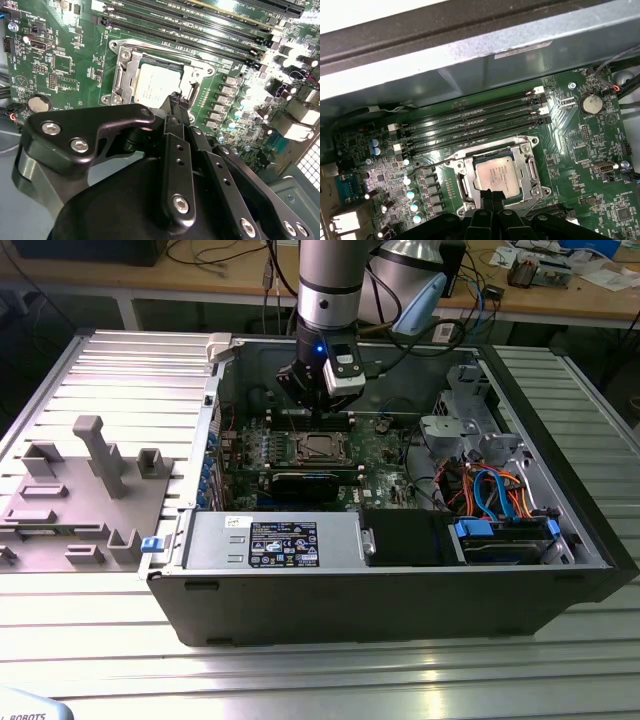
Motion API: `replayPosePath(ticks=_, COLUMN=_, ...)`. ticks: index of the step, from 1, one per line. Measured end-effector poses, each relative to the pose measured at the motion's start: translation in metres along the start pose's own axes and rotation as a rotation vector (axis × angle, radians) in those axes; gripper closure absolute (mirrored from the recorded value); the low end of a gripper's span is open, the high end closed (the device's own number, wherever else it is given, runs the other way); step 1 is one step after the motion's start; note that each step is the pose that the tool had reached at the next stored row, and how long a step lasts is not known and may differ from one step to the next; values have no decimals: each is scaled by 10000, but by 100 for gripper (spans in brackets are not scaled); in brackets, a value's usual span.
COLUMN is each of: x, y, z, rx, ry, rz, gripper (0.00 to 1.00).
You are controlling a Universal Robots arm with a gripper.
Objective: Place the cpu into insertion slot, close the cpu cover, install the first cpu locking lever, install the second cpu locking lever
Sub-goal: 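Install the first cpu locking lever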
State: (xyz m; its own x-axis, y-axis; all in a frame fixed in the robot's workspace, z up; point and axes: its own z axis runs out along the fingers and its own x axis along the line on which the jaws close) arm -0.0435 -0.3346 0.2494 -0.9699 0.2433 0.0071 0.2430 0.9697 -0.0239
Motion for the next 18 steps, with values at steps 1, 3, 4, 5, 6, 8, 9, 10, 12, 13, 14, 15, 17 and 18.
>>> replayPosePath(ticks=1, x=0, y=0, z=0, rx=0, ry=0, rz=-14, gripper=89)
replayPosePath(ticks=3, x=0, y=0, z=0, rx=1, ry=-1, rz=-50, gripper=89)
replayPosePath(ticks=4, x=0, y=0, z=0, rx=1, ry=-2, rz=-90, gripper=89)
replayPosePath(ticks=5, x=0, y=0, z=0, rx=1, ry=-3, rz=-108, gripper=89)
replayPosePath(ticks=6, x=0, y=0, z=0, rx=1, ry=-2, rz=-125, gripper=89)
replayPosePath(ticks=8, x=0, y=0, z=0, rx=1, ry=-3, rz=-160, gripper=89)
replayPosePath(ticks=9, x=0, y=0, z=0, rx=1, ry=-4, rz=-182, gripper=89)
replayPosePath(ticks=10, x=0, y=0, z=0, rx=2, ry=-5, rz=-198, gripper=89)
replayPosePath(ticks=12, x=0, y=0, z=0, rx=2, ry=-5, rz=-232, gripper=89)
replayPosePath(ticks=13, x=0, y=0, z=0, rx=2, ry=-6, rz=-245, gripper=89)
replayPosePath(ticks=14, x=0, y=0, z=0, rx=2, ry=-6, rz=-276, gripper=89)
replayPosePath(ticks=15, x=0, y=0, z=0, rx=2, ry=-7, rz=-292, gripper=89)
replayPosePath(ticks=17, x=0, y=0, z=0, rx=3, ry=-8, rz=-335, gripper=89)
replayPosePath(ticks=18, x=0, y=0, z=0, rx=3, ry=-8, rz=-359, gripper=89)
